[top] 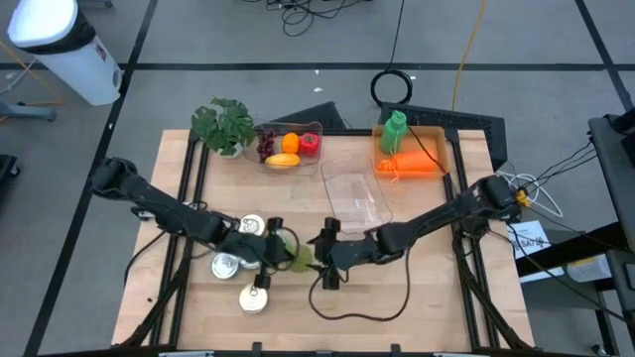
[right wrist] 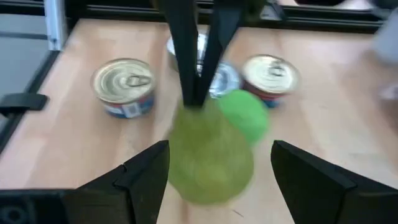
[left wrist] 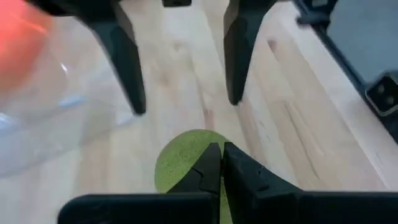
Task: Pick & Place Food Item
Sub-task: Put the green pear into the top transparent bin
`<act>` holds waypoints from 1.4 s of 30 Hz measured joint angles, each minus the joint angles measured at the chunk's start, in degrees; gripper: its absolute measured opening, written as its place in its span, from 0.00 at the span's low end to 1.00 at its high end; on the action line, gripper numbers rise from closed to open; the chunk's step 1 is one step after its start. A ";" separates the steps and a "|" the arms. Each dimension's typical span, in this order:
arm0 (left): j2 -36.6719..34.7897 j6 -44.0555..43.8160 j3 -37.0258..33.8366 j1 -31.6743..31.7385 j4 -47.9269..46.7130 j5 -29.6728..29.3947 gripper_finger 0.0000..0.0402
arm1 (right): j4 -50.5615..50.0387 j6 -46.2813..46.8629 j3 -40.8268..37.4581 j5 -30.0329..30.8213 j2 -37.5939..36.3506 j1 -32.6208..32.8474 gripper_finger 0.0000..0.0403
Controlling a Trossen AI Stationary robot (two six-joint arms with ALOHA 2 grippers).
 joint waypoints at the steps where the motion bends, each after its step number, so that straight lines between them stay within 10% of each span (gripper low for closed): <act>1: -1.56 0.64 0.00 0.48 -0.44 -0.21 0.02 | -1.47 -0.03 -0.03 0.57 -1.22 0.01 0.65; 15: -14.16 10.49 9.97 24.51 -17.92 4.47 0.02 | -6.83 -1.79 -0.07 3.56 -9.96 1.15 0.65; 29: -1.44 17.29 17.07 51.91 -19.73 21.61 0.02 | -4.66 -1.76 -5.33 4.85 -10.90 -0.81 0.65; 42: 10.87 17.82 17.07 59.69 -8.68 27.54 0.02 | -5.05 -2.00 -5.71 4.85 -10.85 -0.93 0.65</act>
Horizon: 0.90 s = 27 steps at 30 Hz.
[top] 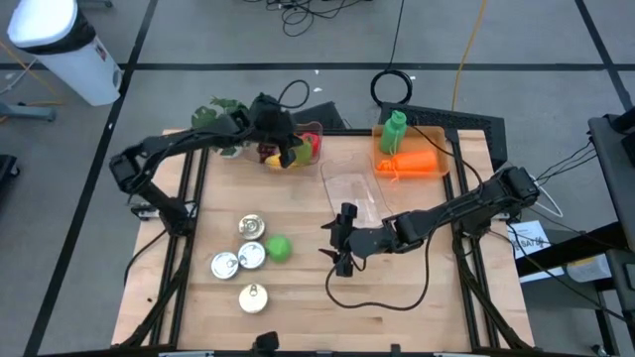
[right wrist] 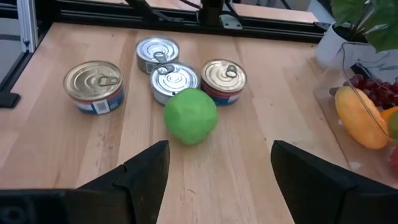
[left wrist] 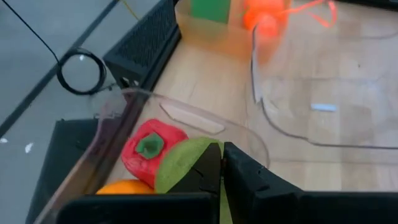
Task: Pick & Place Food Item
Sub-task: Put the green pear into the top transparent bin
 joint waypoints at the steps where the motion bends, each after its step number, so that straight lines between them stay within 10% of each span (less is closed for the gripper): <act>1: 0.81 -0.01 0.00 0.16 0.07 0.16 0.02 | -0.05 -0.02 0.00 -0.02 0.00 0.00 0.65; 27: 9.68 -7.26 -0.04 -0.51 7.07 0.62 0.15 | 0.09 -0.83 0.02 0.02 0.00 0.00 0.65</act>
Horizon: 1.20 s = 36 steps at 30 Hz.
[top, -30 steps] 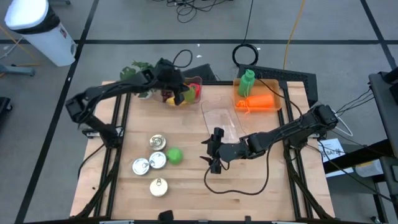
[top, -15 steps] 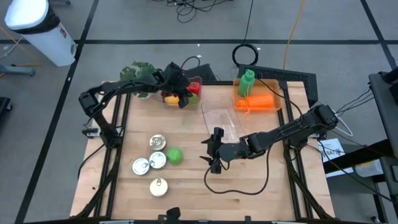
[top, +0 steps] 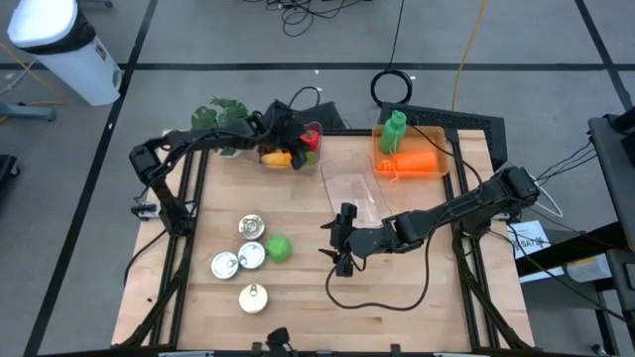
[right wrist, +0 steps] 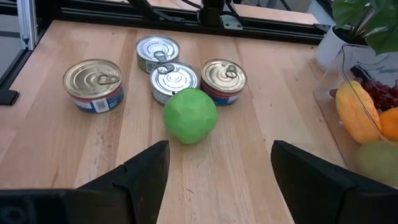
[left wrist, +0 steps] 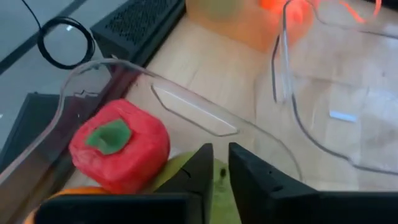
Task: Pick & Place Food Item
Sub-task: Put the green pear into the top transparent bin, then put the green apple into the top transparent bin
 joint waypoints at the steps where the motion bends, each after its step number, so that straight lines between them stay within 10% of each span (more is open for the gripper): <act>1: -0.02 -0.97 0.00 -0.29 0.10 -0.41 0.17 | -0.02 0.00 0.00 0.00 0.00 0.00 0.65; 17: -14.65 -0.44 0.00 -5.41 -9.33 -7.76 0.52 | -0.48 0.61 0.02 -0.04 0.02 0.02 0.65; 29: -28.78 -8.52 -0.66 -16.30 -39.56 1.75 0.50 | 1.80 4.01 0.04 -0.26 0.02 0.15 0.65; 36: -32.81 -12.90 -10.80 -27.75 -29.93 -4.55 0.45 | 14.18 4.30 -4.98 -0.92 1.31 0.16 0.65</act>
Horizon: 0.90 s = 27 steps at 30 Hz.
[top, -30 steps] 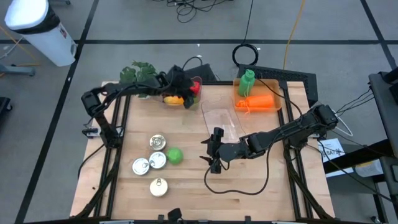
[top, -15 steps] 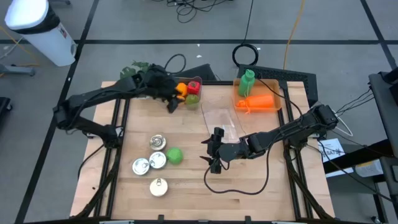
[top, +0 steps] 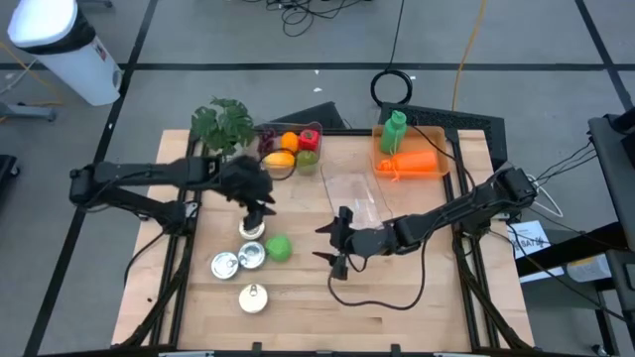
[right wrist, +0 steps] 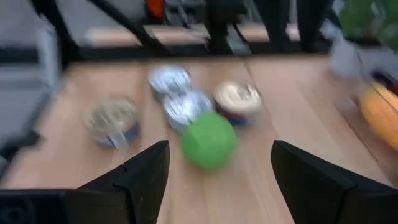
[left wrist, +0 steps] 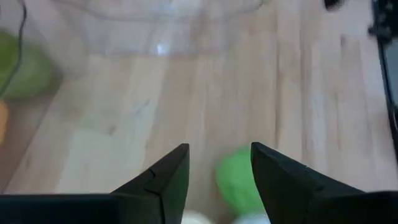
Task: Pick & Place Food Item
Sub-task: Put the green apple into the top transparent bin
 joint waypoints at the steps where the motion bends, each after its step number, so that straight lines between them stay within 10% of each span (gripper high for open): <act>1: -1.59 -0.94 -2.34 -1.10 3.37 -0.98 0.44 | 4.15 -0.74 -1.38 -1.13 0.01 -0.01 0.65; 14: -28.54 -6.16 -26.94 -8.56 27.72 -4.05 0.44 | 25.79 -9.81 -4.96 -10.74 8.86 -1.78 0.70; 22: -30.38 -4.20 -27.45 -8.45 28.25 -6.78 0.44 | -6.04 -14.58 18.68 -17.41 21.55 -9.26 0.90; 27: -30.38 -3.84 -27.45 -8.49 28.24 -6.89 0.44 | -9.53 -16.78 25.84 -24.92 28.06 -12.66 0.93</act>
